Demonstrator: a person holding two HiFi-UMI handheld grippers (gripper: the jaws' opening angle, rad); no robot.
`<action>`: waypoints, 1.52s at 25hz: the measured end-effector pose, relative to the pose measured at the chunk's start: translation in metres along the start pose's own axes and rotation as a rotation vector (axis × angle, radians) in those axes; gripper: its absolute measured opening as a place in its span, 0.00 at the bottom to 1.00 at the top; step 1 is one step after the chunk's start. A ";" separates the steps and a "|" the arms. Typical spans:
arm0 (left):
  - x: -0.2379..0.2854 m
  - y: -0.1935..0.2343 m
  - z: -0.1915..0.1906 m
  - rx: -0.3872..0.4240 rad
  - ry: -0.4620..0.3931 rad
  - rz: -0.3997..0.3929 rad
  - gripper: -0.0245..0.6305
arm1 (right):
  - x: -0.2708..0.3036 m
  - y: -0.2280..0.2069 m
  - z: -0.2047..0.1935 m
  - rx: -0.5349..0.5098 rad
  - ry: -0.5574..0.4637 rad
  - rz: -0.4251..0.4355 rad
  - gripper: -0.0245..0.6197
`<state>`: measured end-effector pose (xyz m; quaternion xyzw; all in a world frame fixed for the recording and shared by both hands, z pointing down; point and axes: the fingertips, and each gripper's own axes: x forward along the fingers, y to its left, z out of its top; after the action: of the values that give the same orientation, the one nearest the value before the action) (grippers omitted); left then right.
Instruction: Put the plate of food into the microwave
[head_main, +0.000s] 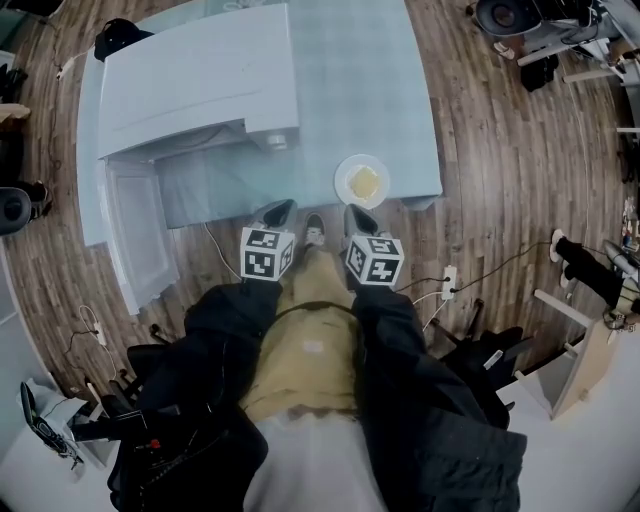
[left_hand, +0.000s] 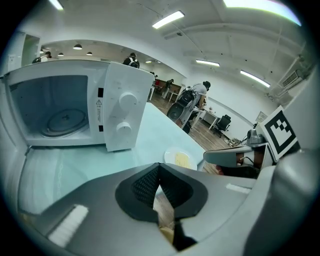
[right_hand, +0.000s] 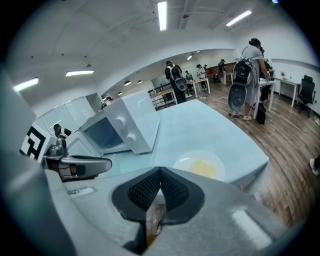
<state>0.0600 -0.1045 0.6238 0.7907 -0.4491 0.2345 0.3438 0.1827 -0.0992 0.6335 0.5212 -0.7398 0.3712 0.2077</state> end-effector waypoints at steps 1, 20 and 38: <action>0.002 -0.002 -0.002 0.000 0.007 -0.002 0.04 | 0.002 -0.007 -0.005 0.000 0.016 -0.016 0.04; 0.031 -0.013 -0.030 -0.004 0.096 0.010 0.04 | 0.034 -0.113 -0.065 0.383 0.083 -0.148 0.06; 0.055 -0.016 -0.026 0.012 0.145 0.010 0.04 | 0.064 -0.121 -0.085 0.965 -0.096 0.178 0.20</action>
<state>0.0987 -0.1096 0.6725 0.7712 -0.4256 0.2957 0.3696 0.2641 -0.0956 0.7723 0.5092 -0.5337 0.6637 -0.1242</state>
